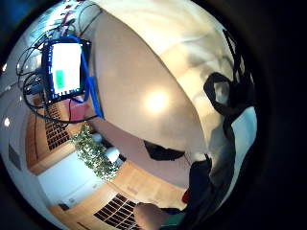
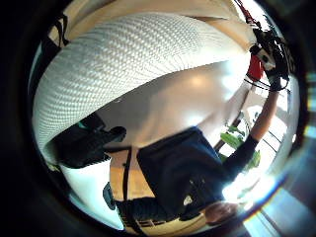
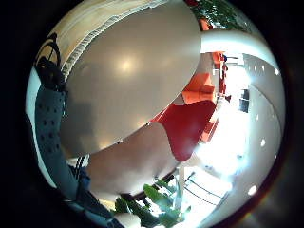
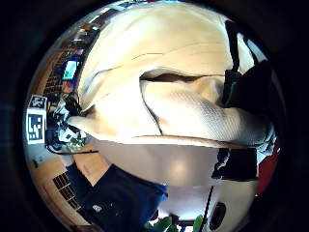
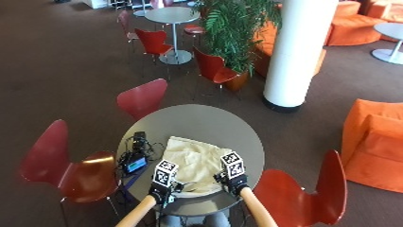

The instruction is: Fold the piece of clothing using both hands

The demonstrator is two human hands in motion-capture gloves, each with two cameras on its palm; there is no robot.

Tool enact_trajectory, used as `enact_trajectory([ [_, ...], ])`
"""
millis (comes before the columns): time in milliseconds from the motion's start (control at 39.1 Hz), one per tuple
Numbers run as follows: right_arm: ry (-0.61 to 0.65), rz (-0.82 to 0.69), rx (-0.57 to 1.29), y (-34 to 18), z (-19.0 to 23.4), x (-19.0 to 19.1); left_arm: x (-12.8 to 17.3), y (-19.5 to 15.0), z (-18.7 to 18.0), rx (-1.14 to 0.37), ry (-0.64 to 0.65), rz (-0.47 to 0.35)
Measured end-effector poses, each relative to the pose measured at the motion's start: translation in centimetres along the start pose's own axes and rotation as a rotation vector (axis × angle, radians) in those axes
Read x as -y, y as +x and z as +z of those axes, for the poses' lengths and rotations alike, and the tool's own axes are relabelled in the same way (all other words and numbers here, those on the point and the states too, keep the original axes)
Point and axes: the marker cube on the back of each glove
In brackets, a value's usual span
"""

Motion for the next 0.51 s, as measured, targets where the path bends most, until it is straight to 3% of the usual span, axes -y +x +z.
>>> enact_trajectory([
  [128,-0.054,-0.103,0.062,0.1,2.3,0.5,-3.9,0.8,-2.1,-0.055,-0.063,0.106],
  [307,-0.042,-0.171,0.095,0.5,-0.5,-4.0,-8.6,2.1,-6.2,-0.148,-0.196,0.277],
  [409,-0.037,-0.165,0.114,1.2,-4.0,-5.6,-9.4,1.5,-9.6,-0.158,-0.164,0.285],
  [511,-0.086,-0.082,0.089,2.8,-6.9,-3.7,-7.2,-0.2,-13.4,-0.14,-0.118,0.202],
])
